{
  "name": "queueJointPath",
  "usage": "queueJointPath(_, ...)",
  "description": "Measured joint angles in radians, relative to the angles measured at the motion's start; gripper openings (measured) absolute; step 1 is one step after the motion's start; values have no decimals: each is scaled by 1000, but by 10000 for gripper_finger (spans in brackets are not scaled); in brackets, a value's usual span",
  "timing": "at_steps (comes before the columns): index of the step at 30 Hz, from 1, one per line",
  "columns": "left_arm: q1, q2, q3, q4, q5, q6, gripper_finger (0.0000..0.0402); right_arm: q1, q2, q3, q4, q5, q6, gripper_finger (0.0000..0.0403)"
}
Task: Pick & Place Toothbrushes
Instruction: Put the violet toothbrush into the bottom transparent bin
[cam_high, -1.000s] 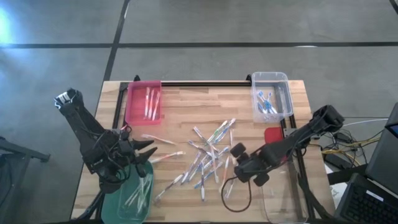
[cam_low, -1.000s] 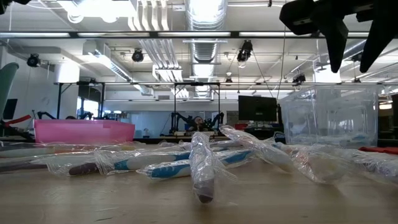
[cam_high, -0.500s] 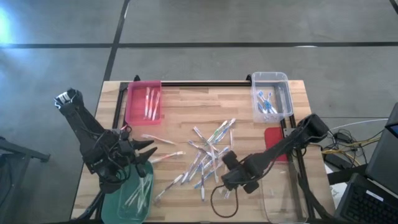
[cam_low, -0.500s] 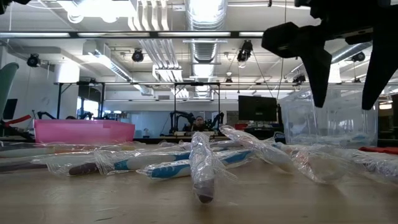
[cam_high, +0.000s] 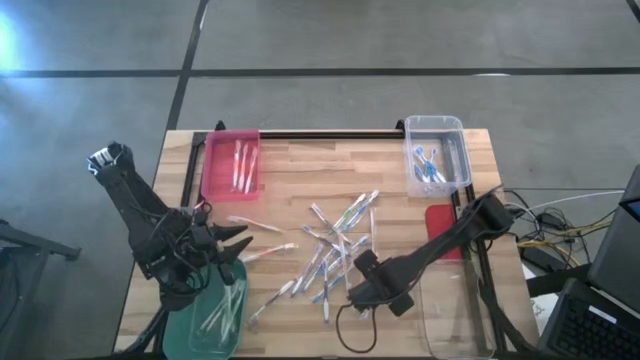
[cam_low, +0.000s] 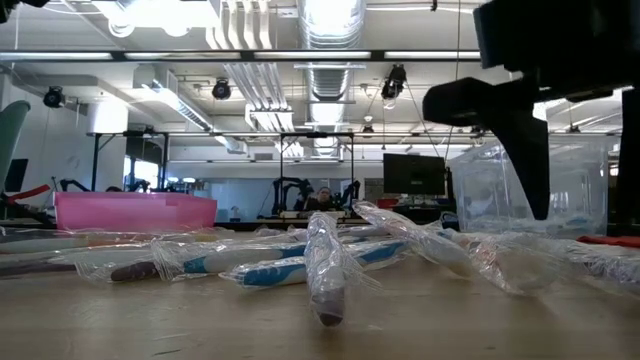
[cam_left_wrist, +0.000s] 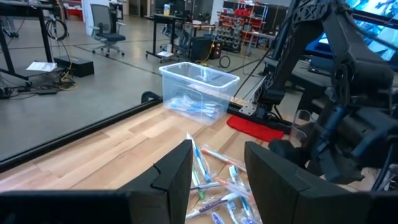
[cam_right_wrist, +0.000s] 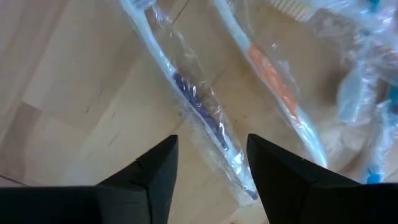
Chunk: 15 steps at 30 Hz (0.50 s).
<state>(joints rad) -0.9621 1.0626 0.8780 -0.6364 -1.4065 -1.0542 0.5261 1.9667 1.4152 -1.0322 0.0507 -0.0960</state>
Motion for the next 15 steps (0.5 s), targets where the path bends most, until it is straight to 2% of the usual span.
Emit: queueJointPath(15,0,0,0,0,0,0,152,5,56,-19,64,1,-61,171)
